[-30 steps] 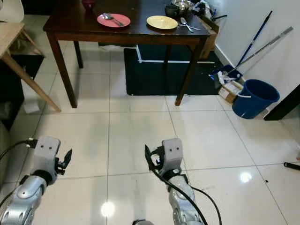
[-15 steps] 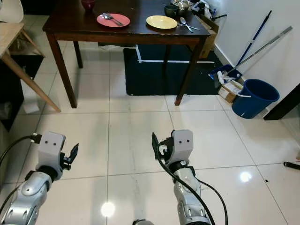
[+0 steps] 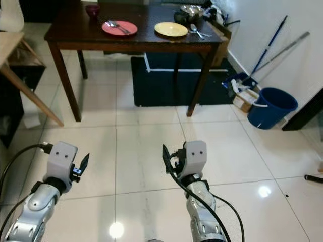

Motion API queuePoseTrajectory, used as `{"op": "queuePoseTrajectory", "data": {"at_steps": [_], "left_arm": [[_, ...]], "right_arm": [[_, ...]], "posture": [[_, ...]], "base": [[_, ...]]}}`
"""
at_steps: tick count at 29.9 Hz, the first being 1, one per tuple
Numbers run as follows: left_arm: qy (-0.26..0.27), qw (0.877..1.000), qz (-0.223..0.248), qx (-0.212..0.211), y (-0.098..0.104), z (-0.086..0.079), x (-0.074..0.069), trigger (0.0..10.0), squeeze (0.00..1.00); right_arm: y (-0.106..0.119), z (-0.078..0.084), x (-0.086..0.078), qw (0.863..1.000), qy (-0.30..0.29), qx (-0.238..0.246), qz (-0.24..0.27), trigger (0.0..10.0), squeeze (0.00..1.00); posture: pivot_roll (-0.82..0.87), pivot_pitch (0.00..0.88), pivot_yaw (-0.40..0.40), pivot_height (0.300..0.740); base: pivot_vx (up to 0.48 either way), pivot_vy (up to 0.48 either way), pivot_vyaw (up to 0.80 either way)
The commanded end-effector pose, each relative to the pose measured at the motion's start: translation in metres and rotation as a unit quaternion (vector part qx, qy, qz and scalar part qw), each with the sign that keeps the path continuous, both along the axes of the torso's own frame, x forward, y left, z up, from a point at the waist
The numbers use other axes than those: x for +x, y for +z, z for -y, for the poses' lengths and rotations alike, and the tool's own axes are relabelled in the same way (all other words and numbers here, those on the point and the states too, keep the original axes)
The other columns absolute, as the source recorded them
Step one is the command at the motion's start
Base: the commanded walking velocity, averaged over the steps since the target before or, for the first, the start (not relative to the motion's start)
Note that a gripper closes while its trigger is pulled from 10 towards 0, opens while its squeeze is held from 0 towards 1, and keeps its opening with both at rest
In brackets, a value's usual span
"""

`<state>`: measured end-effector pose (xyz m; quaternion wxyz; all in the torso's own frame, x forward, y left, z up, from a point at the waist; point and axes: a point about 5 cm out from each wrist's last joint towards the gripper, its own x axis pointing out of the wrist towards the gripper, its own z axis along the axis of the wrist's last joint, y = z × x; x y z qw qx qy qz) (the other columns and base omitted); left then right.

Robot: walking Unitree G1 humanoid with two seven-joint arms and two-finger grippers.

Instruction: Setting the table

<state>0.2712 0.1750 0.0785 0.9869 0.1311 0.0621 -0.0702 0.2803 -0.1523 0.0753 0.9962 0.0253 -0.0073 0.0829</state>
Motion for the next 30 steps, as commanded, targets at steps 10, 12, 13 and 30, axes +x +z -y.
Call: {"op": "queuePoseTrajectory", "data": {"at_steps": [10, 12, 13, 30], "left_arm": [[-0.01, 1.0, 0.002, 0.009, -0.001, 0.002, 0.0, 10.0, 0.0], [-0.012, 1.0, 0.002, 0.011, 0.0, 0.002, 0.0, 10.0, 0.0], [-0.012, 1.0, 0.002, 0.011, 0.0, 0.002, 0.0, 10.0, 0.0], [-0.028, 0.999, -0.005, 0.022, -0.003, 0.006, 0.0, 10.0, 0.0]], "right_arm": [[-0.01, 0.003, -0.002, 1.0, -0.006, -0.002, -0.024, 10.0, 0.0], [-0.011, 0.002, -0.003, 1.0, -0.007, -0.003, -0.026, 10.0, 0.0], [-0.011, 0.002, -0.003, 1.0, -0.007, -0.003, -0.026, 10.0, 0.0], [-0.016, 0.004, -0.004, 0.999, -0.009, -0.002, -0.035, 10.0, 0.0]], "posture": [[-0.12, 0.008, 0.016, 0.74], [-0.12, 0.01, 0.019, 0.74], [-0.12, 0.01, 0.019, 0.74], [-0.12, 0.005, 0.02, 0.74]], "base": [[0.467, 0.0, 0.0], [0.452, 0.0, 0.0], [0.442, 0.0, 0.0], [0.384, 0.0, 0.0]]}}
